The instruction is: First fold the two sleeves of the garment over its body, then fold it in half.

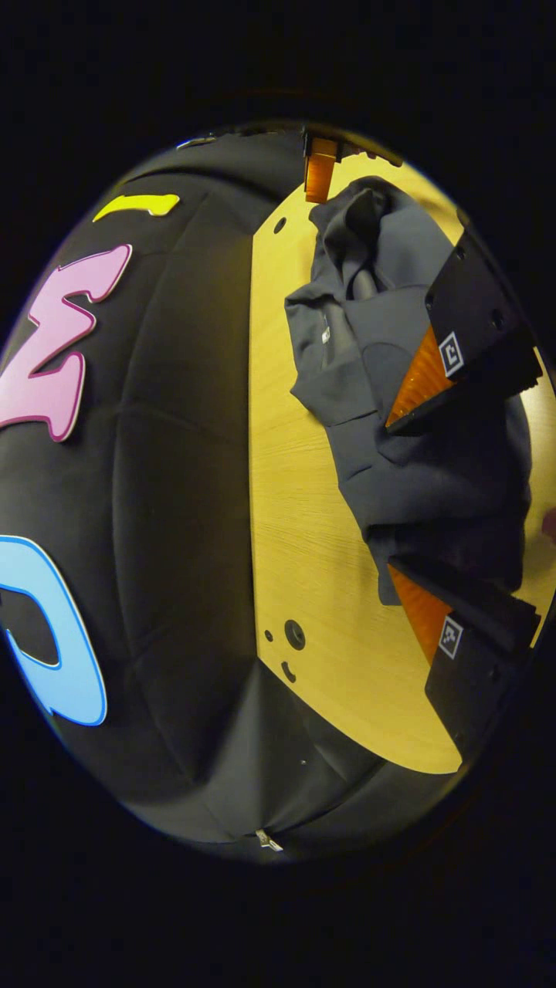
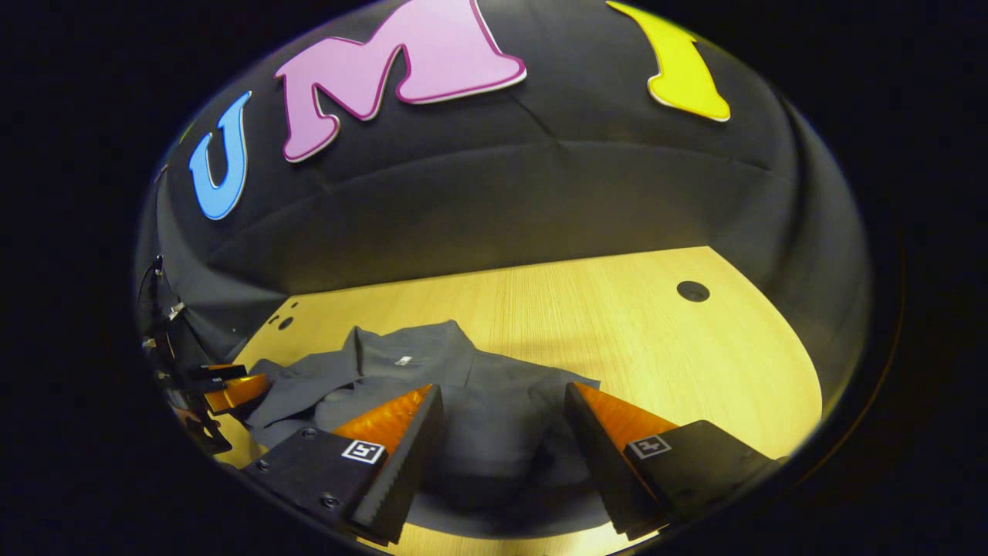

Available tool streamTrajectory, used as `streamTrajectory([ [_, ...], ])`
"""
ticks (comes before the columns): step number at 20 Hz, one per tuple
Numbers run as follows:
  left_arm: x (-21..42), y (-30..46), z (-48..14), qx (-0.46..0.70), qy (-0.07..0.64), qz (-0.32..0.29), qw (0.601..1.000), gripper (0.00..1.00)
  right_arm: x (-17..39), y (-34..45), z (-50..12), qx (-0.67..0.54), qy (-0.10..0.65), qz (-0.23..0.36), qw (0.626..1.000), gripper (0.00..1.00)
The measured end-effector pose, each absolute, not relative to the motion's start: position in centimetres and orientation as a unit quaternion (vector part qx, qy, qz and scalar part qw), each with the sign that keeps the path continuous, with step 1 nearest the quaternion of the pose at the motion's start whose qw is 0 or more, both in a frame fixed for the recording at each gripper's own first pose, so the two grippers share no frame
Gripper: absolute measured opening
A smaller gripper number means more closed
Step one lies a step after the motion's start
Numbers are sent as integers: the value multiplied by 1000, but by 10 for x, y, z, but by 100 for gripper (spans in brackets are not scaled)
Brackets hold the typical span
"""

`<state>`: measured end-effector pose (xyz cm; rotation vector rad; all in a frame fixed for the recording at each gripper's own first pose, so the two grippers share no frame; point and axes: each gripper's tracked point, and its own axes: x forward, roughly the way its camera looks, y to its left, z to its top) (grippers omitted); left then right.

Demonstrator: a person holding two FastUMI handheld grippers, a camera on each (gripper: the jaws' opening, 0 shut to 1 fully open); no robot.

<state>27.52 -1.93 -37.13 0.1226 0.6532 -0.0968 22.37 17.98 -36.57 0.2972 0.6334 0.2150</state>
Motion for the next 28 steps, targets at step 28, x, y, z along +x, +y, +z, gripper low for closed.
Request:
streamTrajectory([
  [28, 24, -13, -213, 54, 225, -66, 970, 96, -1, 192, -188, 102, 203, 235, 945, 97],
])
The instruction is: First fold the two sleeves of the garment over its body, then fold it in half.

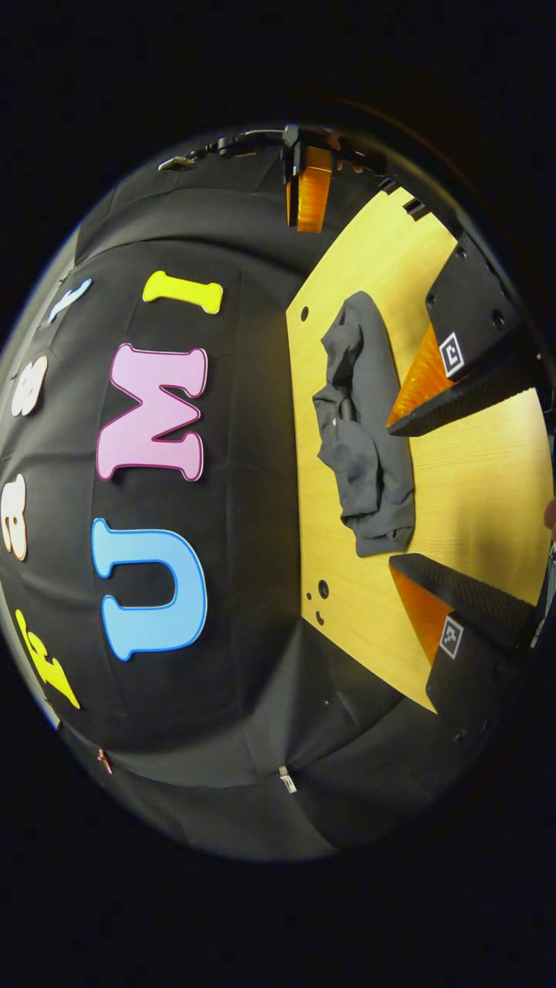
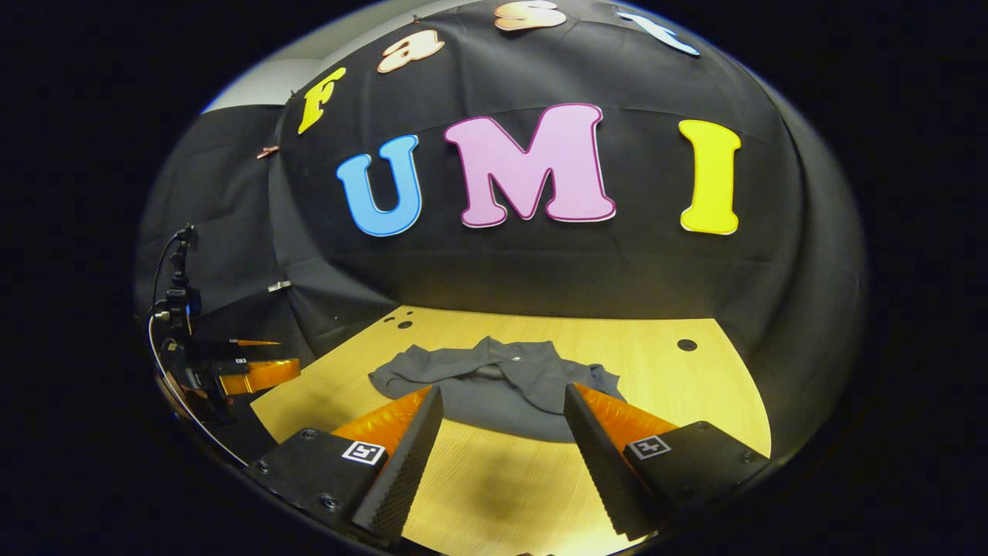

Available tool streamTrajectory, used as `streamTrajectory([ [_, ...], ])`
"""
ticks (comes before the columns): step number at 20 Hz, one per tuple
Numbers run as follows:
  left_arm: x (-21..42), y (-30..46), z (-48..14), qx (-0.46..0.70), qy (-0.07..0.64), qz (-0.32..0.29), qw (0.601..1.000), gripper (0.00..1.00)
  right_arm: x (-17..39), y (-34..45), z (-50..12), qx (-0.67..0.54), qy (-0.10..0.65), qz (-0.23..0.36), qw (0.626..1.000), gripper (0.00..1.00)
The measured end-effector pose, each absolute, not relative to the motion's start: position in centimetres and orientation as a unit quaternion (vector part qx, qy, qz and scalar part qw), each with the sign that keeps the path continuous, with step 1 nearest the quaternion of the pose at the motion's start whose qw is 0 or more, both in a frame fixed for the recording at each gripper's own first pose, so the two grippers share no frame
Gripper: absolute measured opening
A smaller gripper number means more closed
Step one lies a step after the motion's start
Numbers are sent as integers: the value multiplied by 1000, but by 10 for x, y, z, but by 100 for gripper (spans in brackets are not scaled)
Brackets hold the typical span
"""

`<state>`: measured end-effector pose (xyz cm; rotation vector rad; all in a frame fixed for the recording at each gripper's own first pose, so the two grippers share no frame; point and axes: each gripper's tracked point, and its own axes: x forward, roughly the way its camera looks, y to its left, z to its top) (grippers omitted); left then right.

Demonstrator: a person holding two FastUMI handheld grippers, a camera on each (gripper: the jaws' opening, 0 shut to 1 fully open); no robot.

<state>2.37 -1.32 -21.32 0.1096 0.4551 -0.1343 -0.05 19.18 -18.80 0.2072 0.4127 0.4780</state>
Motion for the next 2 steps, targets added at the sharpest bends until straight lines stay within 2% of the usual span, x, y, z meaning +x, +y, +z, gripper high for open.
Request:
streamTrajectory([
  [2, 14, -13, -211, 54, 223, -61, 971, 96, -9, 199, -191, 100, 208, 246, 941, 98],
])
